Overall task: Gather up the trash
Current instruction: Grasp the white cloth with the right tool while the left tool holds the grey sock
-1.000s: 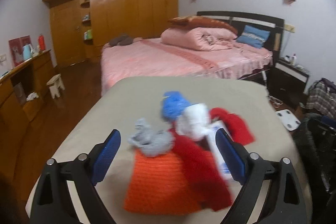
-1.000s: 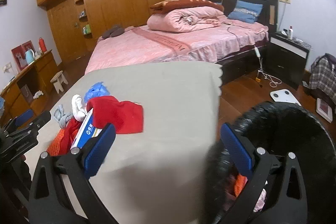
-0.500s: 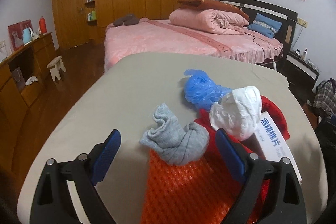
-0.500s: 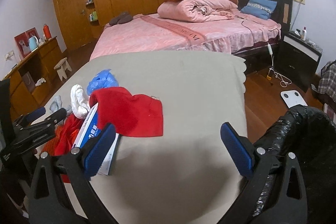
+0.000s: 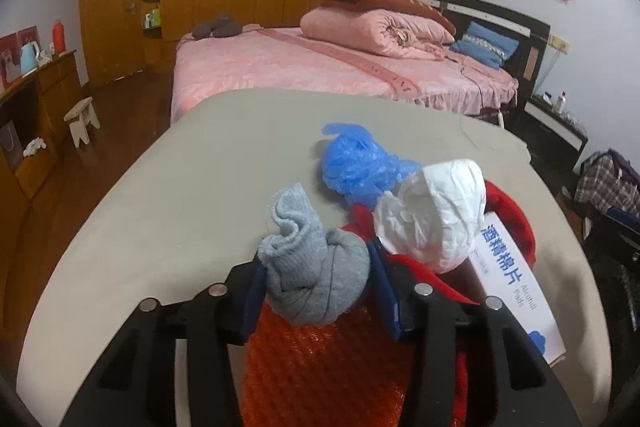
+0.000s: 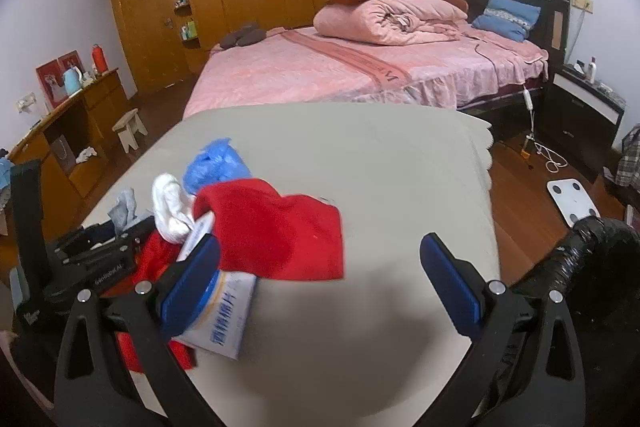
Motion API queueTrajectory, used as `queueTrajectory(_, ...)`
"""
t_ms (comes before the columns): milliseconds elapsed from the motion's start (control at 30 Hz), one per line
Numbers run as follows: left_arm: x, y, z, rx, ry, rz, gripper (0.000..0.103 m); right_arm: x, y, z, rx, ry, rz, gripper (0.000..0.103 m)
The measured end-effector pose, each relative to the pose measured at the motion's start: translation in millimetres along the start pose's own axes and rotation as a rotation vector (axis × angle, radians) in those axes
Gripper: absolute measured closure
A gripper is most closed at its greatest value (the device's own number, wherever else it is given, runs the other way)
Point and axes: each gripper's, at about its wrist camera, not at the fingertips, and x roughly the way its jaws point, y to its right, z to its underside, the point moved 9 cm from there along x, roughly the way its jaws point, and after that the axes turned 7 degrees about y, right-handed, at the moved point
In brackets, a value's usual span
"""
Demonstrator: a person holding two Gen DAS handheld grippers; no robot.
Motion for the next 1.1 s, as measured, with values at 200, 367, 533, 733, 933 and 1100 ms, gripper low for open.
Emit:
queueTrajectory(200, -15, -20, -10, -0.016, 0.046, -0.048, 0.056, 8, -31, -13, -0.015, 0.016, -0.049, 0.006)
queueTrajectory(367, -25, -46, -12, -0.031, 0.056, -0.096, 0.056, 21, -68, -17, -0.043, 0.005, -0.094, 0.006)
queueTrajectory(533, -33, -68, -18, -0.043, 0.073, -0.134, 0.056, 40, -101, -17, -0.066, -0.043, -0.120, 0.021)
queueTrajectory(733, -38, -81, -21, -0.057, 0.081, -0.152, 0.056, 61, -119, -8, -0.084, -0.106, -0.111, 0.032)
queueTrajectory(933, -37, -82, -19, -0.069, 0.075, -0.150, 0.056, 73, -121, 4, -0.136, -0.149, -0.087, 0.051)
queueTrajectory(1100, -38, -78, -18, -0.074, 0.075, -0.145, 0.056, 72, -120, 9, -0.163, -0.166, -0.111, 0.074)
